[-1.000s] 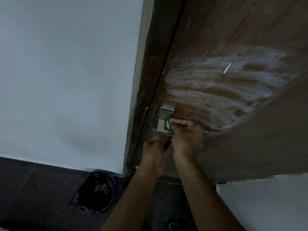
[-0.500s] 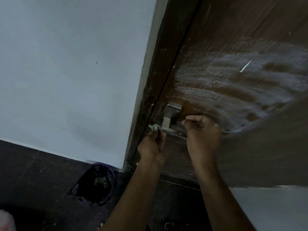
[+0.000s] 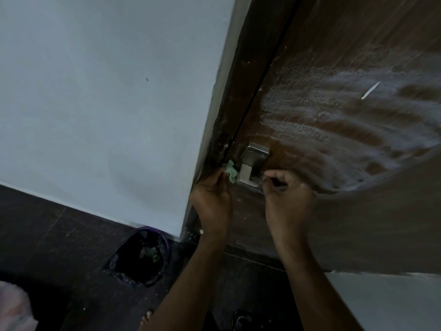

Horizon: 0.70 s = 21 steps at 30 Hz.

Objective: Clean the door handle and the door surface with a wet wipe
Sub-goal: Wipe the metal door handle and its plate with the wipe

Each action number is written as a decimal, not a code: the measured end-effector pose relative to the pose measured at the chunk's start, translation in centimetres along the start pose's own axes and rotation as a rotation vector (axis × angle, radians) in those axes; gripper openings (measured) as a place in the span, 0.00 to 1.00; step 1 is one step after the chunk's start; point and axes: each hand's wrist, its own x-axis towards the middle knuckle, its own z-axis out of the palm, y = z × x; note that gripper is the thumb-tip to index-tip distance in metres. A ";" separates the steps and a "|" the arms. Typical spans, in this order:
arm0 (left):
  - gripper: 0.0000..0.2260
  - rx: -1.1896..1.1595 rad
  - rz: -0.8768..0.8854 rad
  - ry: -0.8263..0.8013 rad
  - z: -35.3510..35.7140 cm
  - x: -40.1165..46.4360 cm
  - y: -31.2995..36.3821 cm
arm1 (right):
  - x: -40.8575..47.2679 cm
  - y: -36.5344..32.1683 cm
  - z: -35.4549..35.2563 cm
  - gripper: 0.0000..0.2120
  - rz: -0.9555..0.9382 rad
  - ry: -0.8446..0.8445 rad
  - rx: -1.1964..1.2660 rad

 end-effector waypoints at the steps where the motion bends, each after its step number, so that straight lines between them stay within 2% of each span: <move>1: 0.10 -0.028 0.072 0.003 0.0 0.2 0.4 | -0.2 0.1 0.1 0.05 -0.037 0.023 -0.031; 4: 0.10 -0.035 0.217 -0.038 0.0 1.1 1.5 | -0.6 0.2 0.3 0.05 -0.174 0.122 -0.126; 8: 0.10 0.021 0.215 -0.090 -1.1 1.0 1.4 | -1.3 -0.3 0.1 0.07 -0.273 0.214 -0.118; 12: 0.09 -0.014 0.268 -0.135 -2.7 0.5 0.8 | -1.5 -0.8 -0.1 0.08 -0.290 0.199 -0.042; 21: 0.11 -0.066 0.138 -0.245 -2.1 1.8 2.6 | -2.0 -1.9 0.0 0.08 -0.290 0.159 -0.025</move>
